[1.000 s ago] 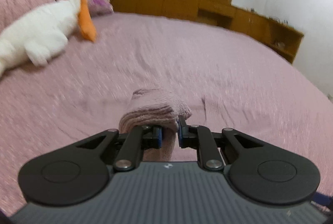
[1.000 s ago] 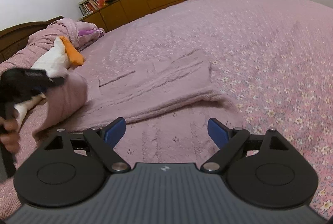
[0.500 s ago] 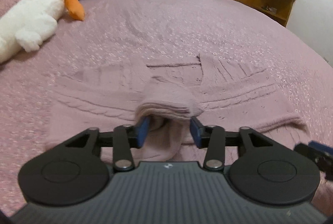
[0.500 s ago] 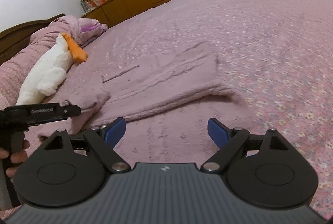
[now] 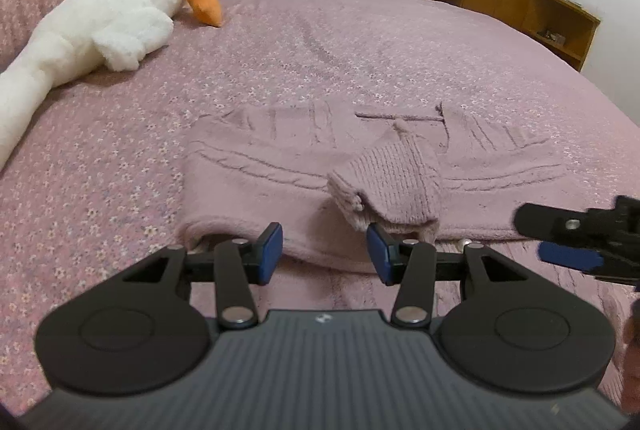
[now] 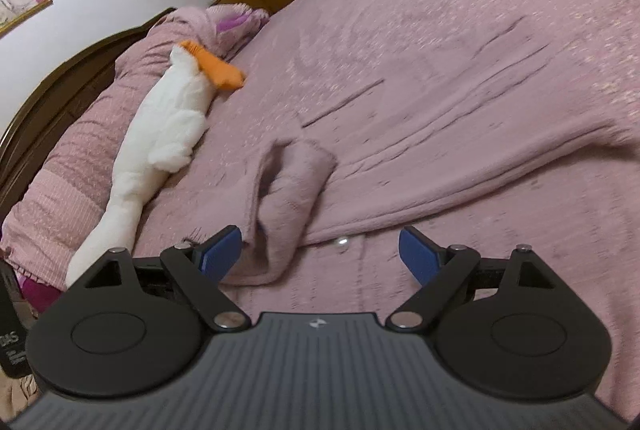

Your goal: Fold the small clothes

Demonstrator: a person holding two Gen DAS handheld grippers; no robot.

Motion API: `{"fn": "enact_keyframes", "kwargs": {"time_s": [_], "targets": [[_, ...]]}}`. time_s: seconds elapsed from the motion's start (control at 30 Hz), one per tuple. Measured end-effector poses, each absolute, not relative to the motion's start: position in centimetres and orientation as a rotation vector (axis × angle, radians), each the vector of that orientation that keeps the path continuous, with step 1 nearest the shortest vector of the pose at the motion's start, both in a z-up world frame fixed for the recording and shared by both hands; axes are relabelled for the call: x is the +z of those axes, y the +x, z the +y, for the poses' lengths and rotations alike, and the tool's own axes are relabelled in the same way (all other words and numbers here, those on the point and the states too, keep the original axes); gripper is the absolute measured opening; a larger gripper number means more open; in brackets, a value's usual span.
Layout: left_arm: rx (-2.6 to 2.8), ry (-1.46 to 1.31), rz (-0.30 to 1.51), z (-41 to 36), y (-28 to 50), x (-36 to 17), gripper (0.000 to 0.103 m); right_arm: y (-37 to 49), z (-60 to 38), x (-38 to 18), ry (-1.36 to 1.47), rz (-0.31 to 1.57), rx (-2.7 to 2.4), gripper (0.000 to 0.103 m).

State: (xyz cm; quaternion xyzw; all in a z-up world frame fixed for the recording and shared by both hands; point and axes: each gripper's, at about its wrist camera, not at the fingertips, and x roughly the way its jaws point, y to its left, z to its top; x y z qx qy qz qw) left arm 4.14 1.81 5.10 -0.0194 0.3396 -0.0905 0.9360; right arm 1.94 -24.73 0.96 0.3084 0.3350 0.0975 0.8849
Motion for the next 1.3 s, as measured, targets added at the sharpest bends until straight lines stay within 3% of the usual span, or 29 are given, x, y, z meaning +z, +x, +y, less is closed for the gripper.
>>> {"fn": "enact_keyframes", "kwargs": {"time_s": [0.6, 1.0, 1.1, 1.17, 1.23, 1.3], "targets": [[-0.138, -0.081, 0.674, 5.4, 2.9, 6.6, 0.049, 4.0, -19.1, 0.6, 0.823, 0.734, 0.338, 0.088], [-0.059, -0.113, 0.689, 8.5, 2.9, 6.2, 0.049, 9.3, -13.2, -0.5, 0.708, 0.773, 0.299, 0.073], [-0.058, -0.110, 0.679, 8.5, 2.9, 6.3, 0.049, 10.8, -13.0, -1.9, 0.764, 0.835, 0.298, 0.046], [-0.061, -0.112, 0.672, 8.6, 3.1, 6.3, 0.049, 11.3, -13.1, -2.1, 0.767, 0.855, 0.316, 0.022], [-0.069, -0.117, 0.668, 8.7, 3.2, 6.3, 0.049, 11.5, -13.4, -1.8, 0.756, 0.854, 0.367, 0.012], [-0.073, -0.122, 0.667, 8.7, 3.3, 6.2, 0.049, 11.5, -13.8, -0.8, 0.729, 0.840, 0.398, 0.008]]}}
